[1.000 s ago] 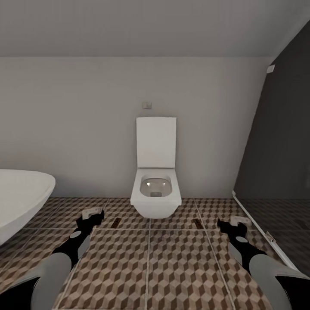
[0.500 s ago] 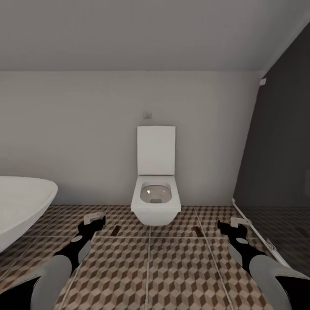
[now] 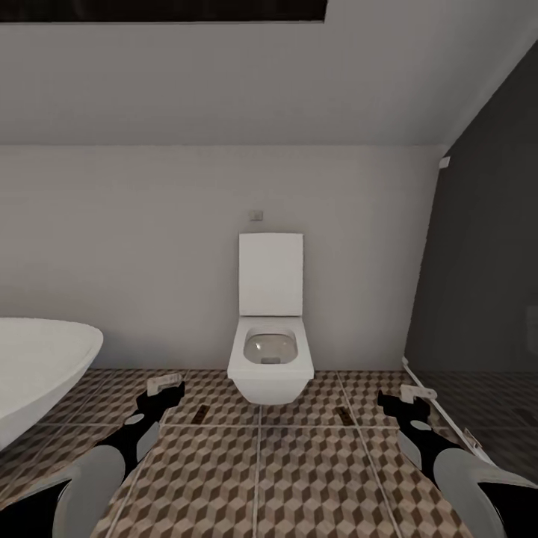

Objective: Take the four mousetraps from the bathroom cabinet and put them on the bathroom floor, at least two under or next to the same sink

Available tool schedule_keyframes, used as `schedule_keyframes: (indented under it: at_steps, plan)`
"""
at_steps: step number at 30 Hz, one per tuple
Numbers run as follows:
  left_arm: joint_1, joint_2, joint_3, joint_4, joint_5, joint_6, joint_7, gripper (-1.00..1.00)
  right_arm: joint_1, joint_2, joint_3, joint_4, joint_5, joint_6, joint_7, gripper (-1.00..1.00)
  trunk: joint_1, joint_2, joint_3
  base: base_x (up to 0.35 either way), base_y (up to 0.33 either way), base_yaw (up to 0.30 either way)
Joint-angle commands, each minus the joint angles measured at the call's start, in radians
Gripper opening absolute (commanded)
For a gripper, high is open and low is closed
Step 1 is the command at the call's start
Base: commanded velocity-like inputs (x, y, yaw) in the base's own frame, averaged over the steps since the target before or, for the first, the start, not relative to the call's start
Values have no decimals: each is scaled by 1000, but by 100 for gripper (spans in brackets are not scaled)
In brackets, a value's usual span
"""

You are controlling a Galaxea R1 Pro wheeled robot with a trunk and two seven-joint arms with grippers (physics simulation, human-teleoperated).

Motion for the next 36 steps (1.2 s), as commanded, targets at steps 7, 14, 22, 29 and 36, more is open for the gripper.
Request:
schedule_keyframes:
  at_steps: [7, 14, 22, 29, 36]
  plan:
    - [-1, 11, 8, 25, -11, 0, -4, 100, 1, -1, -3, 42, -3, -7, 2, 100, -3, 1, 26, 0, 0, 0]
    - [-1, 24, 8, 46, -11, -1, -8, 100, 1, -1, -3, 53, -5, -6, 2, 100, -6, 3, 53, 0, 0, 0]
    - [-1, 30, 8, 67, -10, 1, -10, 100, 1, 0, -3, 72, -6, -4, 3, 100, -37, 59, 78, 0, 0, 0]
    - [-1, 35, 8, 92, -10, 2, -11, 100, -1, 0, -3, 92, -3, 4, 3, 100, -64, 108, 100, 0, 0, 0]
    - [-1, 41, 7, 106, -11, 2, -11, 100, -5, 0, -3, 95, 2, 12, 0, 100, -91, 157, 122, 0, 0, 0]
